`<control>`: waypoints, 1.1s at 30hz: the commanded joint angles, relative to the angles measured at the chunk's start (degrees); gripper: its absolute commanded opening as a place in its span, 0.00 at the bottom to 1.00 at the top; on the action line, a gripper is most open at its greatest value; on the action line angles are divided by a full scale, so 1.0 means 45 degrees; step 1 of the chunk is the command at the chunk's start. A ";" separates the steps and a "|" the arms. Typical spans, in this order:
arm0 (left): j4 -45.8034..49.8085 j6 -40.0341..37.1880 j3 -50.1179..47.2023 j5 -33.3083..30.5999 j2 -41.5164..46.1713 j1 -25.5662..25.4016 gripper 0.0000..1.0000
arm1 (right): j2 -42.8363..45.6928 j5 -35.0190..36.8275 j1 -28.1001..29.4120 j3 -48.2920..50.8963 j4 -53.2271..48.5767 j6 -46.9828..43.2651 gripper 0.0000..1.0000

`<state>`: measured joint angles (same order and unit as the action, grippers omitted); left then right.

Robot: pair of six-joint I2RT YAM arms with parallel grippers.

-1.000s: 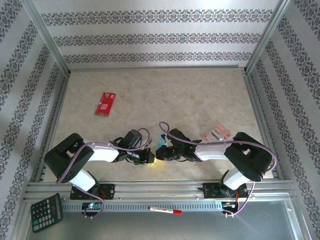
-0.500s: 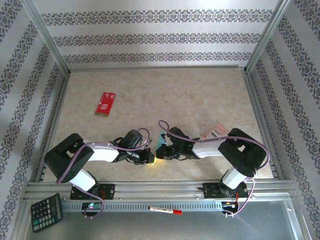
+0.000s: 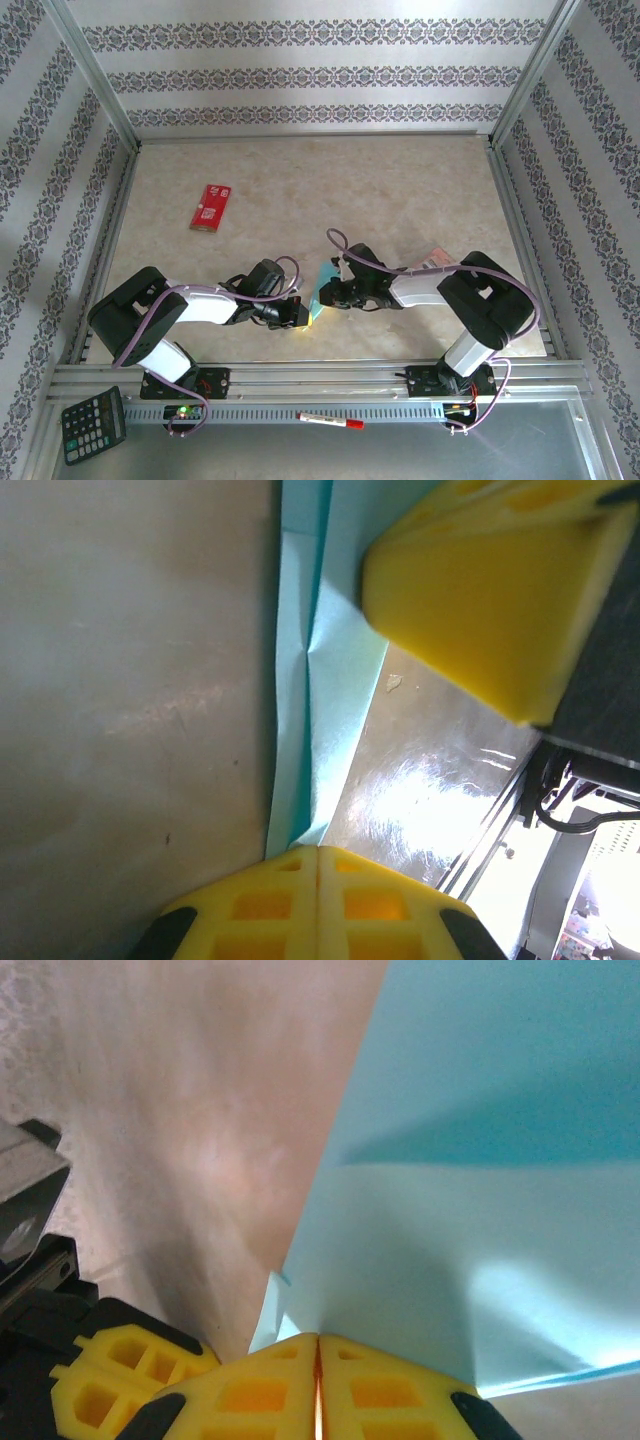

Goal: Fold a paper plane with a square sheet of paper (pick it up from the middle)
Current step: Fold the wing for the fifth time at the center of the table.

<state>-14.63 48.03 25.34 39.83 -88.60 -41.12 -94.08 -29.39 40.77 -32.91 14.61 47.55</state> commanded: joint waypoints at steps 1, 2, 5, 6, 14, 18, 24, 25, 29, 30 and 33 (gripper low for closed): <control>0.2790 -0.0244 -0.0769 -0.1066 -0.0303 -0.0009 0.00 | -0.0300 0.0397 -0.0559 -0.0260 -0.0664 -0.0600 0.10; 0.2815 -0.0244 -0.0769 -0.1068 -0.0275 -0.0012 0.00 | -0.0340 0.0370 -0.0700 -0.0321 -0.0778 -0.0693 0.10; 0.2858 -0.0263 -0.0788 -0.1118 -0.0239 -0.0004 0.00 | -0.0438 0.0300 -0.1078 -0.0494 -0.1071 -0.0933 0.10; 0.2861 -0.0263 -0.0788 -0.1116 -0.0248 -0.0002 0.00 | -0.0457 0.0299 -0.1204 -0.0529 -0.1145 -0.1010 0.10; 0.2858 -0.0263 -0.0769 -0.1115 -0.0245 -0.0002 0.00 | -0.0729 0.0115 -0.2506 -0.1000 -0.1728 -0.1705 0.10; 0.2841 -0.0234 -0.0772 -0.1106 -0.0188 0.0000 0.00 | -0.1018 -0.0041 -0.3177 -0.1399 -0.2008 -0.2034 0.10; 0.2860 -0.0168 -0.0692 -0.1127 -0.0127 -0.0002 0.00 | -0.1124 -0.0380 -0.3909 -0.2144 -0.2544 -0.2359 0.10; 0.2880 -0.0166 -0.0675 -0.1137 -0.0129 -0.0003 0.00 | -0.1009 -0.0421 -0.3985 -0.2207 -0.2620 -0.2411 0.10; 0.2834 -0.0097 -0.0632 -0.1156 -0.0118 -0.0003 0.00 | 0.0143 -0.0574 -0.4010 -0.2236 -0.3242 -0.2571 0.10; 0.2813 -0.0069 -0.0619 -0.1149 -0.0122 -0.0002 0.00 | 0.0519 -0.0617 -0.3919 -0.2097 -0.3230 -0.2440 0.10; 0.2770 0.0024 -0.0593 -0.1149 -0.0097 -0.0002 0.00 | 0.1613 -0.0542 -0.3195 -0.1504 -0.3097 -0.1959 0.11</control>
<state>-13.50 48.05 25.12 38.98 -87.64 -41.12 -91.31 -32.12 23.83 -41.34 1.61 38.17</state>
